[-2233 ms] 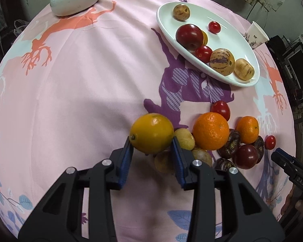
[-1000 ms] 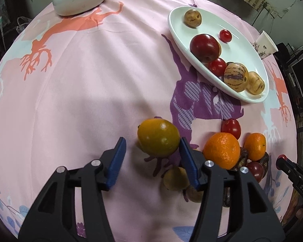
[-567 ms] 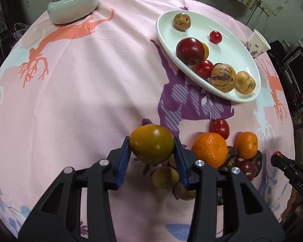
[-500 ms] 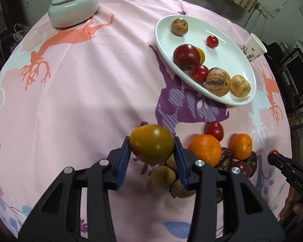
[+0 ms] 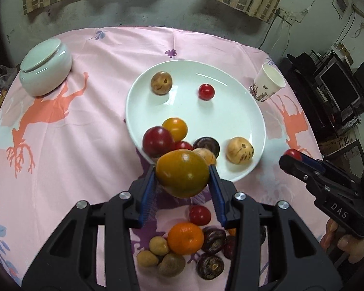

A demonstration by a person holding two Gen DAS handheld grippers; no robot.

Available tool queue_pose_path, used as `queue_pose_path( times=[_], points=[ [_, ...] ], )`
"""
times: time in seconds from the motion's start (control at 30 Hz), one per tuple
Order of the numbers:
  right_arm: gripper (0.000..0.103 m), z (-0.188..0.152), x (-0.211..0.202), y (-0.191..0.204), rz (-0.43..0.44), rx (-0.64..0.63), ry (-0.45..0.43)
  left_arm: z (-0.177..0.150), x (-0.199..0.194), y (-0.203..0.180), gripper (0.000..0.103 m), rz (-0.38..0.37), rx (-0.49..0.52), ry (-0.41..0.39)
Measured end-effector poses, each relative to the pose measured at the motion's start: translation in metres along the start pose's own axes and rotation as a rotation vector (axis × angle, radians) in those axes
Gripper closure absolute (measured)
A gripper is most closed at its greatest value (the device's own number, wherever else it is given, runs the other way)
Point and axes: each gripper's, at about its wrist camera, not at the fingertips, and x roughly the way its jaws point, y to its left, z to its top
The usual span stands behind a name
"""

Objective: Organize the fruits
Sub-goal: 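Carry both tomatoes over the white plate and open both tools, then withdraw both tools from the plate back to the fruit pile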

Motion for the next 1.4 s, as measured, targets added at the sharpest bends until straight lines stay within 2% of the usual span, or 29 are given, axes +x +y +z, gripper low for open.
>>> queue_pose_path(
  times=[0.23,0.5,0.57,0.63,0.7,0.73,0.83,0.87,0.9,0.93,1.0,1.1,1.4],
  points=[
    [0.075,0.029,0.044,-0.01,-0.004,0.057,0.021,0.032,0.038,-0.013,0.061,-0.022,0.0,0.014],
    [0.074,0.033,0.074,-0.02,-0.012,0.135,0.074,0.049,0.071,-0.018,0.061,-0.01,-0.029,0.061],
    [0.074,0.029,0.073,-0.022,-0.025,0.133,0.072,0.049,0.071,-0.018,0.056,-0.004,-0.035,0.057],
    [0.074,0.025,0.071,-0.024,-0.04,0.142,0.07,0.048,0.066,-0.021,0.044,0.009,-0.023,0.04],
    [0.074,0.022,0.068,-0.027,-0.031,0.16,0.071,0.045,0.06,-0.023,0.038,0.022,-0.015,0.029],
    [0.073,0.021,0.066,-0.028,-0.031,0.162,0.069,0.044,0.057,-0.023,0.037,0.015,-0.014,0.029],
    [0.071,0.018,0.059,-0.027,-0.03,0.159,0.054,0.036,0.046,-0.022,0.035,0.014,-0.022,0.026],
    [0.065,0.017,0.056,-0.027,-0.031,0.161,0.049,0.033,0.041,-0.022,0.035,0.014,-0.024,0.023],
    [0.054,0.015,0.051,-0.026,-0.038,0.165,0.039,0.029,0.035,-0.02,0.033,0.015,-0.027,0.019],
    [0.038,0.012,0.044,-0.027,-0.045,0.169,0.015,0.025,0.03,-0.018,0.028,0.016,-0.026,0.017],
    [0.038,0.005,0.034,-0.025,-0.042,0.144,0.005,0.012,0.017,-0.012,0.024,0.029,-0.025,0.007],
    [0.039,-0.013,0.022,-0.025,-0.048,0.119,0.022,-0.009,0.003,0.001,0.024,0.051,-0.028,0.015],
    [0.039,-0.09,-0.009,-0.041,-0.056,0.21,0.129,-0.075,-0.018,0.039,0.024,0.087,-0.131,0.094]
  ],
)
